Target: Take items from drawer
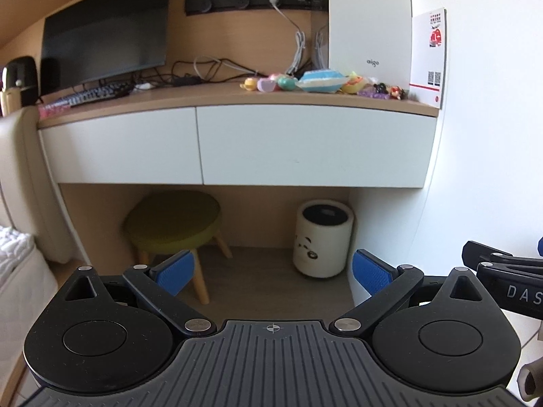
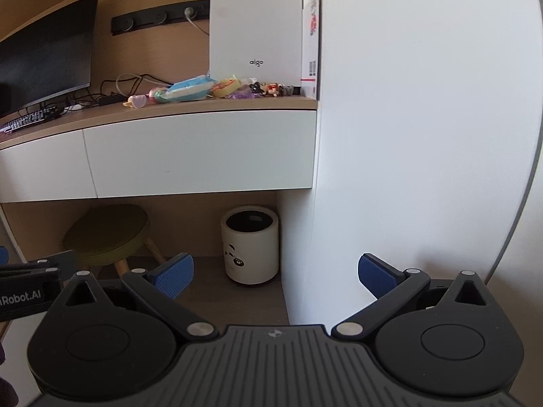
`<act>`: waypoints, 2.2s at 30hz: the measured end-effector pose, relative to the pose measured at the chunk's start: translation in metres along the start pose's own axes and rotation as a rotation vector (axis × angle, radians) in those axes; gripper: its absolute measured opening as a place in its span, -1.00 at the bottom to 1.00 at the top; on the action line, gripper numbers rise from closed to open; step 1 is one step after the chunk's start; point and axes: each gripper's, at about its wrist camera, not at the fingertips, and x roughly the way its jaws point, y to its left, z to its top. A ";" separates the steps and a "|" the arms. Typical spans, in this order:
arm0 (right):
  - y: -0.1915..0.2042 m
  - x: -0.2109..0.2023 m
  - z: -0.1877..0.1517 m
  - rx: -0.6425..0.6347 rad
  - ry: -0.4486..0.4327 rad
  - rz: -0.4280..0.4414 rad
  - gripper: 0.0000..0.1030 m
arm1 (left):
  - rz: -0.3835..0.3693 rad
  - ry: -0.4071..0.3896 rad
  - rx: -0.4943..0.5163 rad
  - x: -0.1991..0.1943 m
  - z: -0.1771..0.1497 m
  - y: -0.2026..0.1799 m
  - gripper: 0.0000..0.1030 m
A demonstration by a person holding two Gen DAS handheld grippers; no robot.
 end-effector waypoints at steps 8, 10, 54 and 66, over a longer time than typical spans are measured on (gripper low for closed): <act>-0.003 0.002 0.004 0.006 -0.008 -0.012 1.00 | 0.011 -0.025 0.037 -0.001 0.005 -0.005 0.98; -0.003 0.003 0.005 0.009 -0.006 -0.012 1.00 | 0.005 -0.023 0.039 0.000 0.005 -0.007 0.98; -0.005 0.005 0.008 0.029 -0.003 -0.014 1.00 | 0.020 -0.011 -0.005 0.002 0.004 -0.010 0.98; -0.005 0.006 0.007 0.032 0.005 -0.011 1.00 | 0.018 0.002 -0.013 0.003 0.000 -0.010 0.98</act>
